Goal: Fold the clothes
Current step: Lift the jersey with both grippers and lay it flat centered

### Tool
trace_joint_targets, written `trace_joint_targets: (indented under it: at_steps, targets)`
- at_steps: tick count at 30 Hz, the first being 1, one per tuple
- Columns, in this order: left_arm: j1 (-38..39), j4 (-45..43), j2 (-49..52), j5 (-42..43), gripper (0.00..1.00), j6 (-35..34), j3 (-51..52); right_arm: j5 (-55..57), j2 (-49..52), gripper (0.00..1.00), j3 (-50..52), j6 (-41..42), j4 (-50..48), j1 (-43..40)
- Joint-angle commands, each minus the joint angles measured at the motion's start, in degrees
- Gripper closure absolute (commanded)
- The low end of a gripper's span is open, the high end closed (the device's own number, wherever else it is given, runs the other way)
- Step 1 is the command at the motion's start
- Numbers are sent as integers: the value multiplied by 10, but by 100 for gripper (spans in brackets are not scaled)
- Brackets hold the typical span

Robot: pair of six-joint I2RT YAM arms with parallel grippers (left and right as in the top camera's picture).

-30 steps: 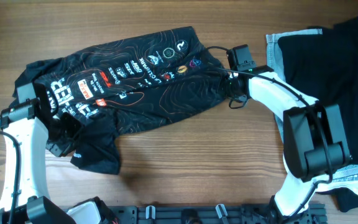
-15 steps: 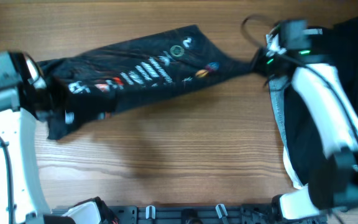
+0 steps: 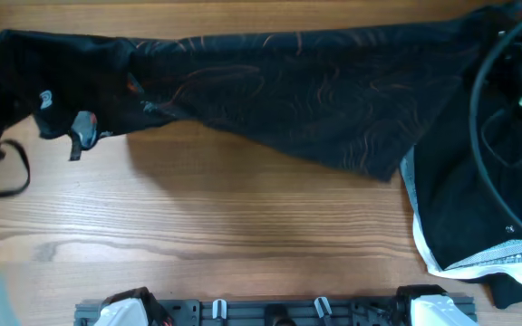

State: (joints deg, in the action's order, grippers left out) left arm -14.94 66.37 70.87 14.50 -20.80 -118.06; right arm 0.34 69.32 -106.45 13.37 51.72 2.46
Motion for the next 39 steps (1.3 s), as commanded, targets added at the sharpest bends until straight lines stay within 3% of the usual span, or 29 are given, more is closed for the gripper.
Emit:
trace_joint_targets:
  at_steps: [1, 8, 13, 16, 21, 26, 31, 33, 39]
  targets:
    - [2, -5, 22, 3, 96, 11, -5, 45, 26, 96, -9, -19, -2, -1]
    - [31, -34, 170, 3, 96, 26, -5, 37, 180, 96, -9, -43, -26, -1]
    - [67, -171, 316, -30, 96, 69, -5, 37, 305, 96, -9, -26, -180, -1]
    - [76, -287, 367, -30, 96, 61, -5, 37, 321, 96, -9, -4, -293, -1]
    - [77, -477, 369, -25, 96, -31, -21, 55, 317, 96, -82, 21, -406, -1]
    - [71, -519, 369, -25, 96, -48, -151, 78, 314, 96, -172, 2, -406, -12]
    - [71, -396, 358, -23, 96, -43, -219, 79, 310, 96, -178, -16, -296, -22]
    - [71, -289, 356, -15, 96, -32, -219, 79, 315, 96, -177, -26, -208, -22]
    - [82, 151, 392, -10, 96, 24, -215, 99, 351, 96, -152, -26, 74, -21]
